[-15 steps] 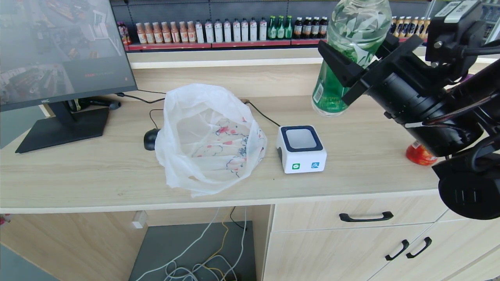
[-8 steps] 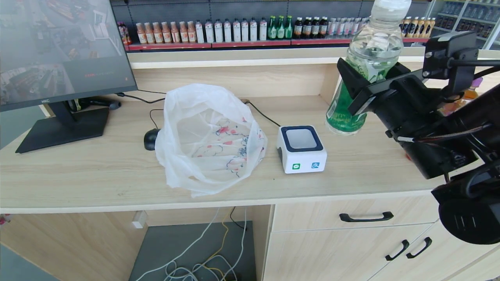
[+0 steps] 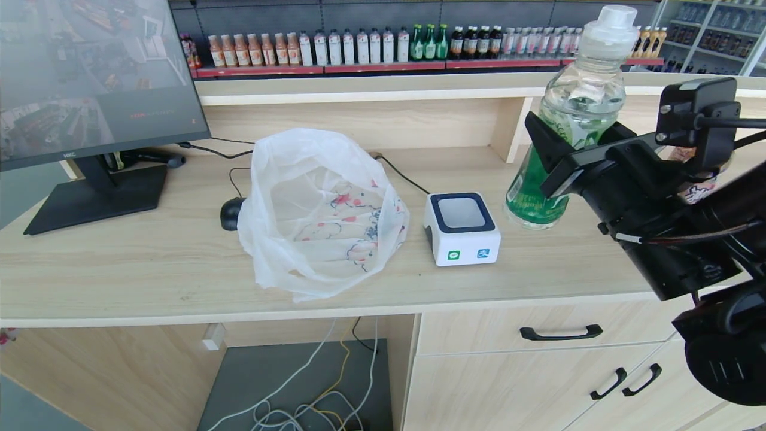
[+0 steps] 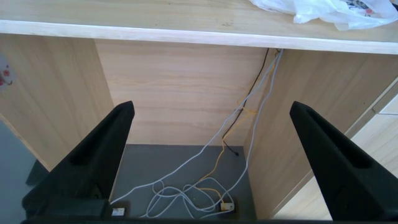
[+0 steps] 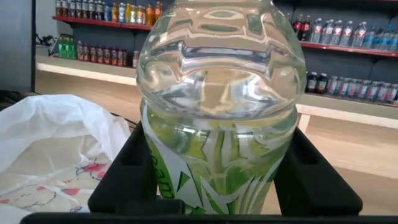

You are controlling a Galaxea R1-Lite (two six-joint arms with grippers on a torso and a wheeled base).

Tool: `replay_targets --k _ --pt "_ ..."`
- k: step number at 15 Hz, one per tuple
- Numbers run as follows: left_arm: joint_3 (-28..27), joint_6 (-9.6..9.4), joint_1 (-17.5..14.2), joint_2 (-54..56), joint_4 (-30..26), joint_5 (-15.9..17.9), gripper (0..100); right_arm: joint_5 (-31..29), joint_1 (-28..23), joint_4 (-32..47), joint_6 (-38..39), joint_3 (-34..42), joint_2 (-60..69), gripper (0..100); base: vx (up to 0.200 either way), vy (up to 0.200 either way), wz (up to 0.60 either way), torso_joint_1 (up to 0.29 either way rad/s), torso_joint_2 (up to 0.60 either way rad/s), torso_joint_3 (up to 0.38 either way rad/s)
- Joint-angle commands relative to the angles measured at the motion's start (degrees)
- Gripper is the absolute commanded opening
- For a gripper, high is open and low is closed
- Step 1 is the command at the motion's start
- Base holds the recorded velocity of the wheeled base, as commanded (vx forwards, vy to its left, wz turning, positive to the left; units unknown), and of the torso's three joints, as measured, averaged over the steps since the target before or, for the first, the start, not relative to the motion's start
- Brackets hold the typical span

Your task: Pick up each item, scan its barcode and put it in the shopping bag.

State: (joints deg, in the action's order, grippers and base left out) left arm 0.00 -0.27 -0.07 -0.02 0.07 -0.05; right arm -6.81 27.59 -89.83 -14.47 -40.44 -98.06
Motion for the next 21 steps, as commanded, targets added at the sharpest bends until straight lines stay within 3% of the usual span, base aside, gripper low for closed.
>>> replay_targets --k 1,6,17,21 --pt "0.0 0.0 -0.01 0.02 0.01 -0.04 100 -0.92 -0.08 -0.08 0.58 -0.26 -0.55 0 0.0 0.0 0.0 0.0 0.0 0.0" --pt "0.0 0.0 -0.01 0.02 0.01 -0.04 100 -2.33 0.27 -0.17 2.43 -3.77 -3.01 0 0.0 0.16 0.0 0.0 0.0 0.003" --pt "0.0 0.0 -0.01 0.02 0.01 -0.04 100 -2.77 1.24 -0.17 3.22 -4.12 -3.1 0 0.0 0.2 0.0 0.006 0.0 0.002" --pt "0.0 0.0 -0.01 0.02 0.01 -0.04 100 -2.77 1.33 -0.17 3.04 -3.6 -3.01 0 0.0 0.0 0.0 0.0 0.0 0.0"
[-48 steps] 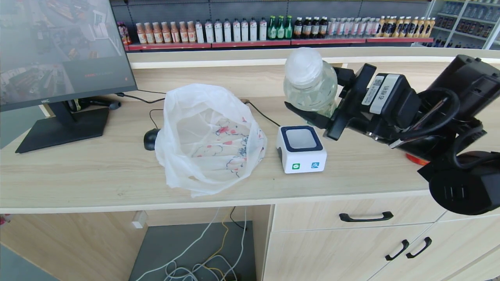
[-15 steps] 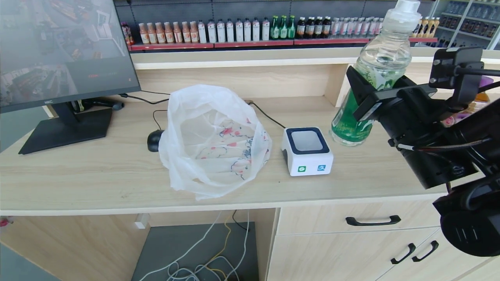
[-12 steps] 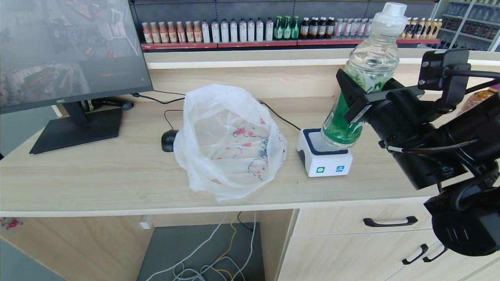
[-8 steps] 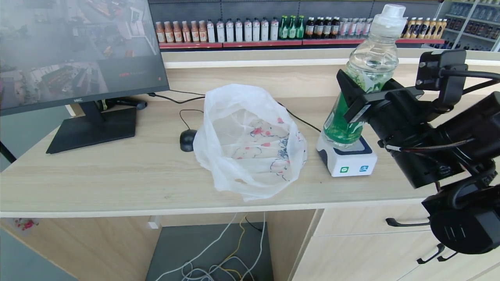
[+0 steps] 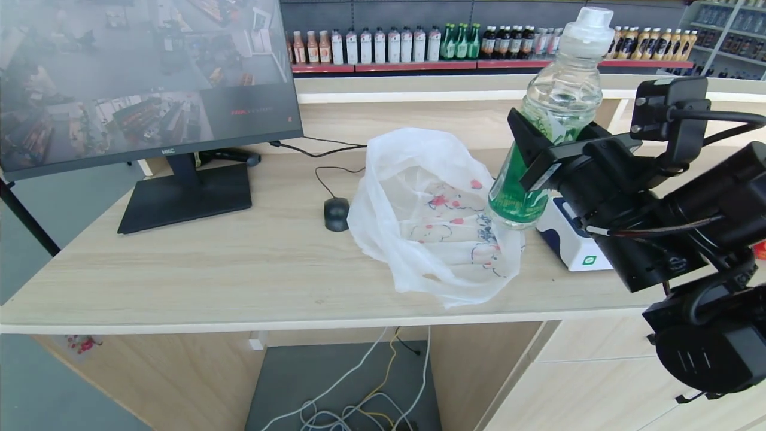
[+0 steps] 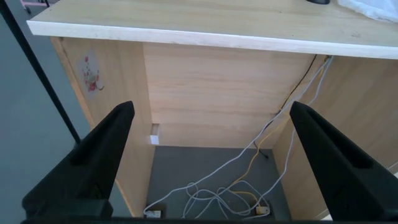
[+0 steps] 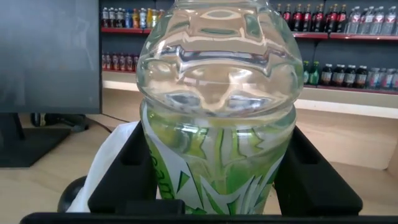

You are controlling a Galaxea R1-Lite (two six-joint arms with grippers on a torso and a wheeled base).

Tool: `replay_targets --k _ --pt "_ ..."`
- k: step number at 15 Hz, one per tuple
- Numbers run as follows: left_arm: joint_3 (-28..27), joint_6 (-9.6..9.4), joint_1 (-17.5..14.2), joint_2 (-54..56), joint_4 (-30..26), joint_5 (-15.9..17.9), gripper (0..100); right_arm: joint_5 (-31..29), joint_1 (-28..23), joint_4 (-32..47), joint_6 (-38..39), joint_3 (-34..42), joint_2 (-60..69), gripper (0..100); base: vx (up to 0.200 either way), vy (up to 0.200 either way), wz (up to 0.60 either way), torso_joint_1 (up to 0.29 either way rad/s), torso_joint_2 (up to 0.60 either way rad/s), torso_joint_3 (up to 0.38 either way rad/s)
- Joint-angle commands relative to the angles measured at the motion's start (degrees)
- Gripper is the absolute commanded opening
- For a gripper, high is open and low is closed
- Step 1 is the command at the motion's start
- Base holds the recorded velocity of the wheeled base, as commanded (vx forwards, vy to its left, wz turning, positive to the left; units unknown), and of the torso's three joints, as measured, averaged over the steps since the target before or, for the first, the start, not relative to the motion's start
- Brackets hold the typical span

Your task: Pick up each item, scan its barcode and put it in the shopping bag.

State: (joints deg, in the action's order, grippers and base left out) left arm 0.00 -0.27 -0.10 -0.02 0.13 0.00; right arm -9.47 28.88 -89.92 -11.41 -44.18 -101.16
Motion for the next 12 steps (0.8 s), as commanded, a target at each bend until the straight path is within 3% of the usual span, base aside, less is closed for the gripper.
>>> replay_targets --k 1,7,12 --pt "0.0 0.0 0.01 0.02 -0.05 -0.09 100 -0.11 0.21 -0.08 -0.19 0.23 0.17 0 0.0 0.0 0.0 0.0 0.0 0.0" --pt "0.0 0.0 0.01 0.02 -0.05 -0.09 100 0.24 1.09 -0.08 -0.37 4.98 1.67 0 0.0 0.0 0.0 0.0 0.0 0.0" --pt "0.0 0.0 0.01 0.02 -0.05 0.0 100 0.51 1.35 -0.08 -0.02 1.64 -4.4 0 0.0 0.0 0.0 0.0 0.0 0.0"
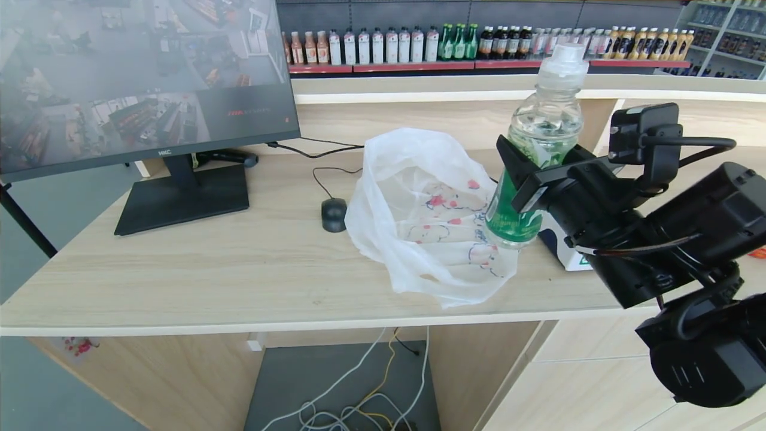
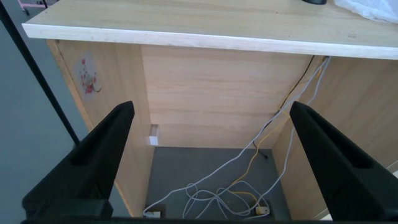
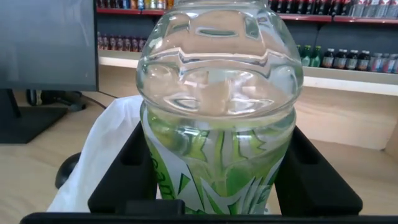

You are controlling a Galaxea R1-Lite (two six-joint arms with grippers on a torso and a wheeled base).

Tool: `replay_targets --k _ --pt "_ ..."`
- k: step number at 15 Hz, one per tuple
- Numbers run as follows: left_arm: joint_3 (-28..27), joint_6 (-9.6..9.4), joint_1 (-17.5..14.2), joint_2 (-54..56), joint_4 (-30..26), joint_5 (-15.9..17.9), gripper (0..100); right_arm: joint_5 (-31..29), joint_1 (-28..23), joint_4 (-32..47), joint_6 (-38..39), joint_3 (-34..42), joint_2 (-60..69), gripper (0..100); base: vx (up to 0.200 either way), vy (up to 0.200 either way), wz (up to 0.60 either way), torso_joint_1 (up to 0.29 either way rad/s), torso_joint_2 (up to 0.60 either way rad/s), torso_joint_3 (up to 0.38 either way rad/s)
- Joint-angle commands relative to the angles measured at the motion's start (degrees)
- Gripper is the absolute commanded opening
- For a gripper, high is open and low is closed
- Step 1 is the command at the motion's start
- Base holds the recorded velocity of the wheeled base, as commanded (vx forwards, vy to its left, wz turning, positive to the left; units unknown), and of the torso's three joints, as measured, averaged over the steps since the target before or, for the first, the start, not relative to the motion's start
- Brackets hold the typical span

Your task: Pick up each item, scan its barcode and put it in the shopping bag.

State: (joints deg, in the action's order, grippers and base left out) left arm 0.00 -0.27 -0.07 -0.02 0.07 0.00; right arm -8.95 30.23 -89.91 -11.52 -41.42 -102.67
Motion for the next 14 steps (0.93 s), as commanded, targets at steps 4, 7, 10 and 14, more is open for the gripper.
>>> replay_targets --k 4,7,10,14 --pt "0.0 0.0 -0.01 0.02 0.01 0.0 100 -0.54 0.09 -0.09 0.09 -6.48 -7.72 0 0.0 0.0 0.0 0.0 0.0 0.0" --pt "0.0 0.0 -0.01 0.02 0.01 -0.09 100 -0.46 0.35 -0.09 -0.17 -8.32 -8.95 0 0.0 0.0 0.0 0.0 0.0 0.0" --pt "0.0 0.0 -0.01 0.02 0.01 0.0 100 0.42 0.35 4.04 -0.08 -12.8 -9.83 0 0.0 0.0 0.0 0.0 0.0 0.0" --pt "0.0 0.0 -0.01 0.02 0.01 -0.09 100 1.13 0.35 14.85 0.09 -24.58 -11.32 0 0.0 0.0 0.0 0.0 0.0 0.0"
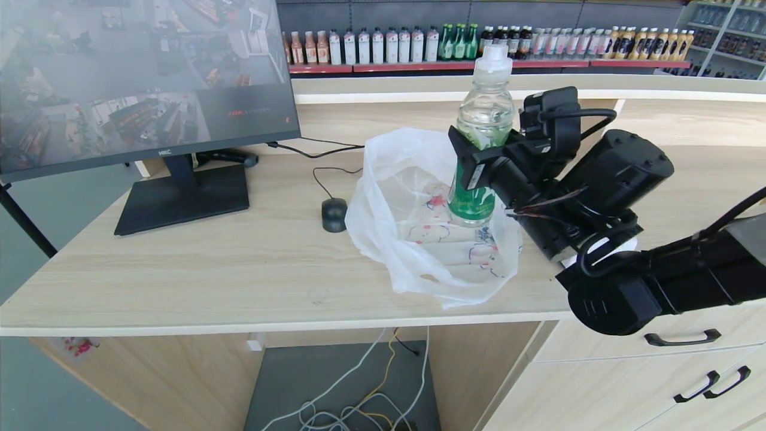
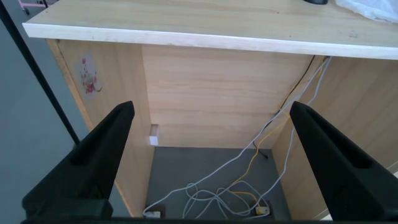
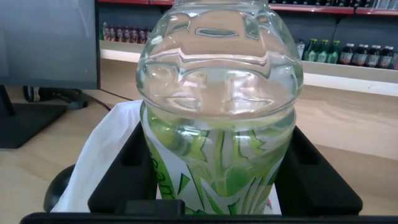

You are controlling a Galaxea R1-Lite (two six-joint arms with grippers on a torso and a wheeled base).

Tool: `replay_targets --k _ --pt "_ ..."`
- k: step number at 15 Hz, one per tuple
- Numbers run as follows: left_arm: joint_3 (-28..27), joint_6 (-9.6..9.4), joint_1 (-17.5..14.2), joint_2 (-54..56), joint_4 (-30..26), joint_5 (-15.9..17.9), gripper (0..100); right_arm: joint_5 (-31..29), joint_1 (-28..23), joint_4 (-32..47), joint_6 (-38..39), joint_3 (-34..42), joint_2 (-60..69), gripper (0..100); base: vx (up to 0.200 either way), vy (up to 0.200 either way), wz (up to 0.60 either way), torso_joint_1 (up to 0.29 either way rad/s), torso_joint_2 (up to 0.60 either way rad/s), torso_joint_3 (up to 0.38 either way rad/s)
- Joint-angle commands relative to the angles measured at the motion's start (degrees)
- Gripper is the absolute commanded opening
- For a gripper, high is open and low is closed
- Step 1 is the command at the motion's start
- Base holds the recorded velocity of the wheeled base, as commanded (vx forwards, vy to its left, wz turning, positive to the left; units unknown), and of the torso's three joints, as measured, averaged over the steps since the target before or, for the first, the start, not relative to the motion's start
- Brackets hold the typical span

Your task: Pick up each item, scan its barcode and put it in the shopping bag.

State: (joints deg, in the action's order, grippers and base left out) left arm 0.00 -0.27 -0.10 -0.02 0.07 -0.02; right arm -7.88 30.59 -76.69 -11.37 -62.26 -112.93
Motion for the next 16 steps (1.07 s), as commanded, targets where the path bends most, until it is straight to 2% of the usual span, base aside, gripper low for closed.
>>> replay_targets --k 1,7,10,12,16 --pt "0.0 0.0 0.01 0.02 0.01 -0.06 100 0.23 0.0 4.09 0.12 -5.33 -1.06 0 0.0 0.0 0.0 0.0 0.0 0.0" --pt "0.0 0.0 0.01 0.02 0.01 0.02 100 1.46 -0.26 8.93 3.82 -12.01 -3.52 0 0.0 0.0 0.0 0.0 0.0 0.0" --pt "0.0 0.0 0.01 0.02 0.01 -0.06 100 5.33 -1.23 13.15 4.87 -15.35 -5.02 0 0.0 0.0 0.0 0.0 0.0 0.0" --pt "0.0 0.0 0.01 0.02 0.01 -0.06 100 6.64 -1.58 16.84 6.89 -20.36 -6.77 0 0.0 0.0 0.0 0.0 0.0 0.0" --pt "0.0 0.0 0.01 0.02 0.01 0.02 100 9.11 -1.67 17.19 7.42 -23.35 -9.23 0 0.0 0.0 0.0 0.0 0.0 0.0"
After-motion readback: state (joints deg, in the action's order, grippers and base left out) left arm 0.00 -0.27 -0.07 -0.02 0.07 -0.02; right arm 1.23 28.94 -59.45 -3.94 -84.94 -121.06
